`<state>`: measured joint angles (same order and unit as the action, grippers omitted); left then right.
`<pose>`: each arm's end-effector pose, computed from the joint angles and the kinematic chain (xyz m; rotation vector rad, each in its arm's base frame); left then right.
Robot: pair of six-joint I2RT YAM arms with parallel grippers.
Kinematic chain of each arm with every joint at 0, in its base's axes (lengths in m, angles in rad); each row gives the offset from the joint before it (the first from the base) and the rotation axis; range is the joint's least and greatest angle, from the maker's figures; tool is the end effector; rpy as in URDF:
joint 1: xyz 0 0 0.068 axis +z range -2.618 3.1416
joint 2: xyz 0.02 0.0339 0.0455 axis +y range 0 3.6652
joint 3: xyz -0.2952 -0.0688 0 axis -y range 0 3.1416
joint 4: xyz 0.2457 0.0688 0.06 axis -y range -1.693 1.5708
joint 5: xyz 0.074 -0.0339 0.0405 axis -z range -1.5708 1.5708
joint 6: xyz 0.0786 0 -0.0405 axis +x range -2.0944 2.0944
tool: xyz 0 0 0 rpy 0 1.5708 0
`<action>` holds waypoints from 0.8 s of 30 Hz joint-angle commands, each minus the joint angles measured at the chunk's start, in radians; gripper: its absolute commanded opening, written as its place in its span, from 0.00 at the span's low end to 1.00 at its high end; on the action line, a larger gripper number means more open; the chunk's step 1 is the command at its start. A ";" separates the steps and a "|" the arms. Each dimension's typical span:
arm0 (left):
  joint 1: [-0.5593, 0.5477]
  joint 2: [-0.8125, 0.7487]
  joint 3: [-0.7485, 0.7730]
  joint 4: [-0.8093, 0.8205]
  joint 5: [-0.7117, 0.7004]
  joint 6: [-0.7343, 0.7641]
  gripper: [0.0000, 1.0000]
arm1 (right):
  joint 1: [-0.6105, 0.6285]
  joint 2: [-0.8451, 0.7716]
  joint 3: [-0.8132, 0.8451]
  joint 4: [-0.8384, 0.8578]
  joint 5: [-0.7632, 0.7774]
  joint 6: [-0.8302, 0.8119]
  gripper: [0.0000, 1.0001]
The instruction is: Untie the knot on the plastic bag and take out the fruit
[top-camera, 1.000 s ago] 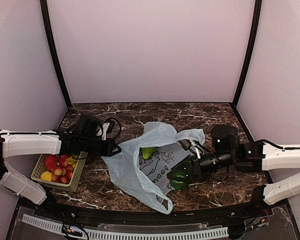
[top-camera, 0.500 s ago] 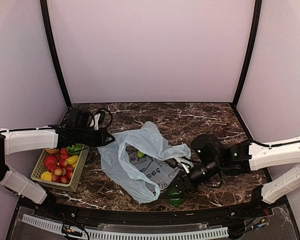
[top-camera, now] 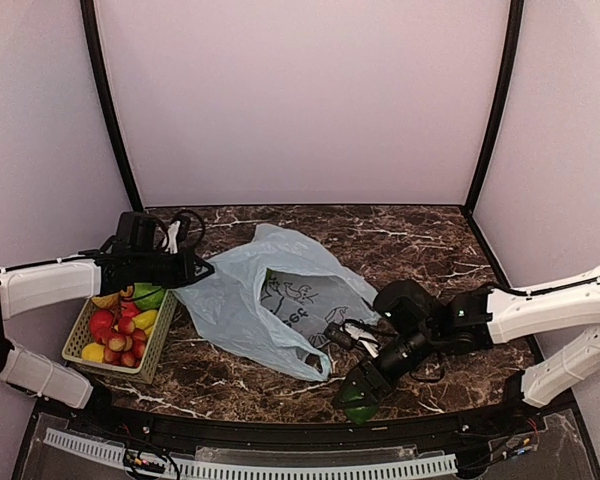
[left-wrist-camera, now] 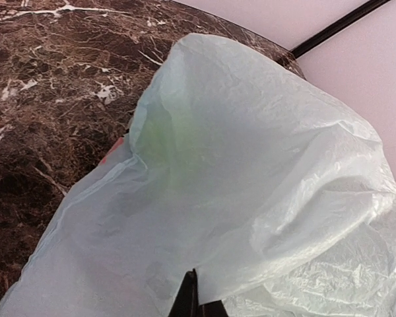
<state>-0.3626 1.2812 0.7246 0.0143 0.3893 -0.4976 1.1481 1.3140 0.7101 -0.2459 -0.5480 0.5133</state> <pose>0.2715 -0.1349 0.2418 0.0958 2.2048 -0.9097 0.0753 0.2671 0.2029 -1.1378 2.5278 1.2898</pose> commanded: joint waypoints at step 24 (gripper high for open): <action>-0.190 -0.465 -0.005 -0.143 -0.137 0.234 0.99 | -0.106 -0.084 0.356 0.160 0.415 -0.039 0.17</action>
<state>-0.5095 0.8772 0.7044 -0.0803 0.2333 -0.2893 1.0447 1.1923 1.0229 -0.1608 -0.2375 0.4828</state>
